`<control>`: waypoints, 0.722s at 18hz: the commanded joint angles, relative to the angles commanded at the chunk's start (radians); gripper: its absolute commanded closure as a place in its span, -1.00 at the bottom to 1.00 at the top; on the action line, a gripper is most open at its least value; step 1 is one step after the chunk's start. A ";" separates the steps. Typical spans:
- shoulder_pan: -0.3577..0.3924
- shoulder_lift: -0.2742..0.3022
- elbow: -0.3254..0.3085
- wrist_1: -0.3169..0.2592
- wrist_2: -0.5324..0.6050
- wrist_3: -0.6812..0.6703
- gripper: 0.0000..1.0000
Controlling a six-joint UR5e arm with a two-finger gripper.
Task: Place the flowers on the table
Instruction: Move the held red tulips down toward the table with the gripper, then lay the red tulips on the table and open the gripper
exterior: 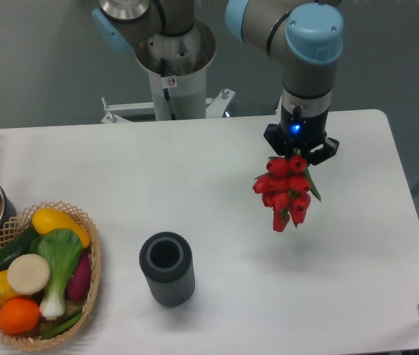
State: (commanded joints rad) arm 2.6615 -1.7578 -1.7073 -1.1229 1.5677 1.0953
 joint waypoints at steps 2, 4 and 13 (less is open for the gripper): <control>-0.021 -0.040 0.006 0.003 0.018 -0.008 1.00; -0.046 -0.081 0.011 0.009 0.034 -0.026 0.99; -0.063 -0.118 -0.029 0.170 0.029 -0.115 -0.99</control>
State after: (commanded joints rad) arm 2.5986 -1.8761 -1.7362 -0.9531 1.5968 0.9803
